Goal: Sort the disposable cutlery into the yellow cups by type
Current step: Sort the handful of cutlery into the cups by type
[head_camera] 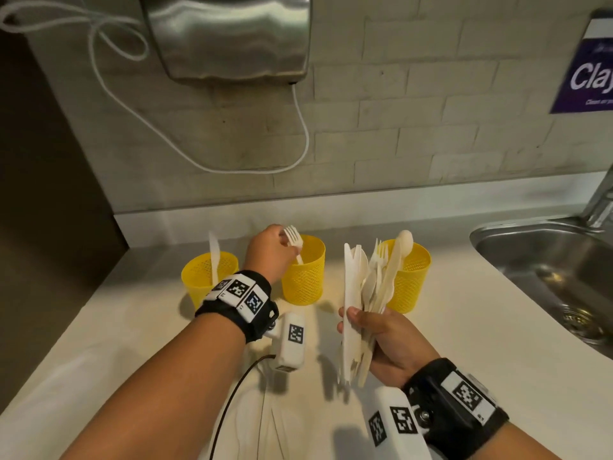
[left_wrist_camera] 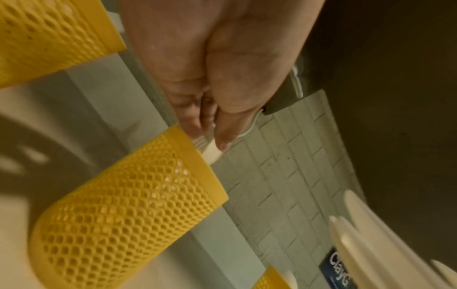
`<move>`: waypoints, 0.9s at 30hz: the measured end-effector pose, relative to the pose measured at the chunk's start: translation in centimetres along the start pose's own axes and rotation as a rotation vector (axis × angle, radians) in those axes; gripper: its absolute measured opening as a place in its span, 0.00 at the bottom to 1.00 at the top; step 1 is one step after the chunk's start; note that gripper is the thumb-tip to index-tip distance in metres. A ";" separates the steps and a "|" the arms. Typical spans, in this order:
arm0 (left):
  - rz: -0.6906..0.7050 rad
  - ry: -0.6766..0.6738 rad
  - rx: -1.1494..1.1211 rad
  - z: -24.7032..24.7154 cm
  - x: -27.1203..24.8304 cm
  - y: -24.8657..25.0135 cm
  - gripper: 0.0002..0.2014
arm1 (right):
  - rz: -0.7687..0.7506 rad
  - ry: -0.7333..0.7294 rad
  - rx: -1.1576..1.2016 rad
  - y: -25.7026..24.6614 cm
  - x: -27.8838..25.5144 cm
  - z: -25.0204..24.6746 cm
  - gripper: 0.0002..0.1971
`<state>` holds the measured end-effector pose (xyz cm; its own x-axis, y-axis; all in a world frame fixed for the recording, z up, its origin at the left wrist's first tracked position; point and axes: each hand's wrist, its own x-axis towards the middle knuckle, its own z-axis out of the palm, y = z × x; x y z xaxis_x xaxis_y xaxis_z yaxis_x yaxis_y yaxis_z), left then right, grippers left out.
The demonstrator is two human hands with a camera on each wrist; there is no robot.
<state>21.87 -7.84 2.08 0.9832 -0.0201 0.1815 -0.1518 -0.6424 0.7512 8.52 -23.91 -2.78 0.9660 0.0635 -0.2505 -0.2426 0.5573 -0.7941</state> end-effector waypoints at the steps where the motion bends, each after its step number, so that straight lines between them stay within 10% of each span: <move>1: 0.013 0.034 0.032 -0.4 -0.5 0.2 0.24 | 0.001 -0.011 0.003 0.0 0.0 0.0 0.08; 4: 0.052 0.203 -0.035 -1.5 -3.2 0.9 0.23 | 0.007 -0.054 0.006 0.2 0.1 0.3 0.08; 10: -0.010 -0.355 -0.381 -0.1 -9.2 0.7 0.07 | -0.006 -0.163 -0.139 1.4 0.7 2.4 0.18; 23: -0.228 -0.291 -0.608 -3.4 -9.1 -2.3 0.05 | 0.142 -0.325 -0.013 3.0 1.4 4.5 0.18; 27: -0.176 -0.039 -0.666 -7.3 -8.1 -2.0 0.05 | 0.165 -0.156 -0.016 3.1 1.6 3.8 0.08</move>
<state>13.49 -0.79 3.76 1.0000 0.0056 0.0074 -0.0073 -0.0313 0.9995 9.66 -18.95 -3.51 0.9148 0.2806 -0.2906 -0.3990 0.5156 -0.7583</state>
